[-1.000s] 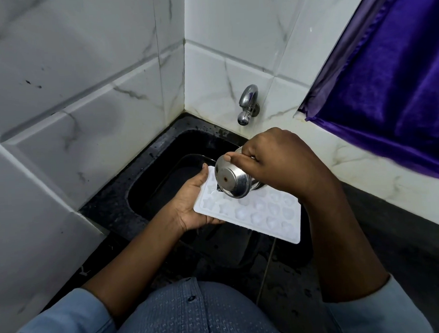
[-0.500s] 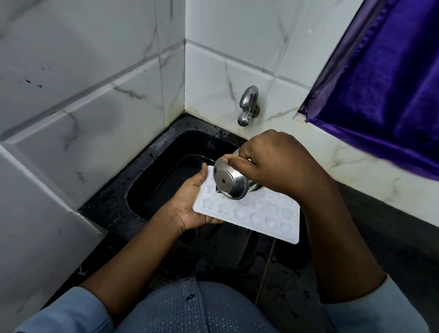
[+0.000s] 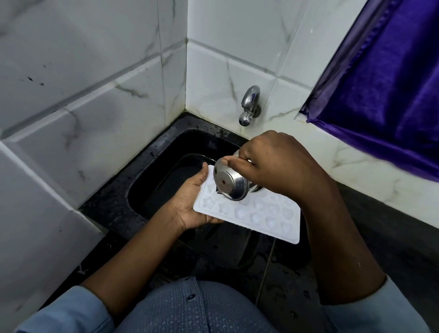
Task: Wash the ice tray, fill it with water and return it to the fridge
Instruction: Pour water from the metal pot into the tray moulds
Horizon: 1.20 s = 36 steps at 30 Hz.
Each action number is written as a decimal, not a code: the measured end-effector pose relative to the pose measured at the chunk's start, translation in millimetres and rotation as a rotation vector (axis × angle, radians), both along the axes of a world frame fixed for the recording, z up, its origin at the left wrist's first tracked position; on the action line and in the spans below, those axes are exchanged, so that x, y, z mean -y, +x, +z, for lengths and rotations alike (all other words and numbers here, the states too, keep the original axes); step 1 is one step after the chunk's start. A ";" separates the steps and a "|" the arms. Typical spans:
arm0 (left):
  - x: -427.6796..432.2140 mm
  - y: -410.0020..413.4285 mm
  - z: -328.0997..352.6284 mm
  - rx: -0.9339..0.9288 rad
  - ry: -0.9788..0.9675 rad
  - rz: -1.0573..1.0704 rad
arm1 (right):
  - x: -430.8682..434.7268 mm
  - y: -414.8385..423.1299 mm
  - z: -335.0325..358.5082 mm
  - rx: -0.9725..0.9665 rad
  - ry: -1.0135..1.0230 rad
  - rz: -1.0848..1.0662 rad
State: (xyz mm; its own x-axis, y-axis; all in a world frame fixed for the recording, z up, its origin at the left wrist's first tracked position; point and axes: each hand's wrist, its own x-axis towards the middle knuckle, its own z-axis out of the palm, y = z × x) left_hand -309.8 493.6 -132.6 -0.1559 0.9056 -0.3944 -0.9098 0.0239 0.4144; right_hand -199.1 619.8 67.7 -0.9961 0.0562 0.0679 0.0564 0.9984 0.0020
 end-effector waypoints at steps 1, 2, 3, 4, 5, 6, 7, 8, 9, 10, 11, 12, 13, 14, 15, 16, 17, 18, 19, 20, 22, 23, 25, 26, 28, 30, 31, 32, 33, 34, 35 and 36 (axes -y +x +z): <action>0.4 -0.4 -0.6 -0.003 0.002 -0.001 | -0.6 0.3 0.2 0.002 0.000 -0.003; 1.0 -0.9 -1.1 -0.002 0.006 -0.002 | -1.5 0.7 0.2 0.005 0.000 -0.006; 1.5 -1.4 -1.2 0.006 0.015 -0.002 | -2.7 1.3 0.3 0.006 0.001 -0.008; 2.2 -2.0 -0.9 0.017 0.026 -0.001 | -4.1 2.1 0.3 0.005 -0.001 -0.010; 2.8 -2.5 -1.0 0.024 0.035 0.000 | -5.7 3.1 0.4 0.001 -0.002 -0.010; 3.6 -3.0 -1.2 0.024 0.039 0.001 | -7.4 4.2 0.3 -0.005 -0.002 -0.011; 4.4 -3.5 -1.0 0.019 0.041 0.002 | -9.1 5.2 0.5 -0.010 0.002 -0.012; 5.0 -4.1 -0.7 0.014 0.041 0.005 | -10.9 6.3 0.6 -0.013 0.008 -0.017; 5.5 -4.7 -0.7 0.005 0.036 0.010 | -12.7 7.4 0.8 -0.015 0.012 -0.025; 6.0 -5.2 -0.7 -0.007 0.027 0.015 | -14.8 8.4 1.1 -0.016 0.013 -0.035; 6.1 -5.5 -0.9 -0.018 0.018 0.020 | -16.8 9.4 1.6 -0.017 0.015 -0.043; 6.4 -5.7 -0.9 -0.026 0.013 0.024 | -18.5 10.3 1.9 -0.017 0.017 -0.048; 6.5 -5.7 -0.6 -0.031 0.014 0.027 | -19.8 11.3 2.1 -0.016 0.020 -0.051; 6.6 -5.6 0.0 -0.033 0.020 0.028 | -20.6 12.3 1.8 -0.016 0.024 -0.051; 6.6 -5.4 0.5 -0.034 0.025 0.028 | -21.3 13.5 1.7 -0.017 0.027 -0.051; 6.5 -5.2 0.8 -0.035 0.031 0.029 | -21.7 14.4 1.6 -0.019 0.030 -0.053; 6.7 -4.9 0.9 -0.032 0.036 0.029 | -22.1 15.3 1.7 -0.020 0.033 -0.055; 6.5 -4.6 1.0 -0.026 0.040 0.030 | -22.5 16.1 2.0 -0.021 0.034 -0.056; 6.3 -4.4 1.2 -0.019 0.043 0.029 | -22.8 16.6 2.4 -0.020 0.035 -0.058; 6.1 -4.2 1.3 -0.014 0.043 0.028 | -23.0 17.0 2.9 -0.018 0.035 -0.058; 5.9 -4.0 1.7 -0.012 0.037 0.026 | -22.9 17.8 3.8 -0.017 0.038 -0.055; 5.8 -4.2 2.0 -0.014 0.030 0.026 | -22.9 18.3 3.9 -0.018 0.039 -0.054; 5.6 -4.3 2.2 -0.020 0.014 0.025 | -22.9 19.5 3.6 -0.021 0.038 -0.056; 5.4 -4.2 2.0 -0.018 0.008 0.025 | -22.9 19.9 3.7 -0.022 0.038 -0.058; 4.7 -4.0 2.0 -0.009 0.003 0.026 | -22.8 20.4 4.0 -0.023 0.036 -0.059; 3.8 -3.9 2.1 -0.010 0.003 0.027 | -22.4 20.7 4.1 -0.022 0.035 -0.056; 3.3 -3.9 2.0 -0.011 0.004 0.026 | -22.4 20.7 4.2 -0.020 0.035 -0.055; 3.0 -3.9 1.8 -0.010 0.005 0.025 | -22.4 20.9 4.5 -0.019 0.034 -0.055; 2.8 -3.9 1.7 -0.007 0.006 0.025 | -22.5 21.3 5.1 -0.019 0.033 -0.057; 2.8 -3.9 1.5 -0.004 0.009 0.025 | -22.5 21.6 5.5 -0.019 0.032 -0.059; 2.9 -3.9 1.3 0.000 0.014 0.025 | -22.5 21.9 5.8 -0.020 0.031 -0.060; 2.9 -4.0 0.9 0.001 0.018 0.025 | -22.5 22.1 5.8 -0.021 0.029 -0.062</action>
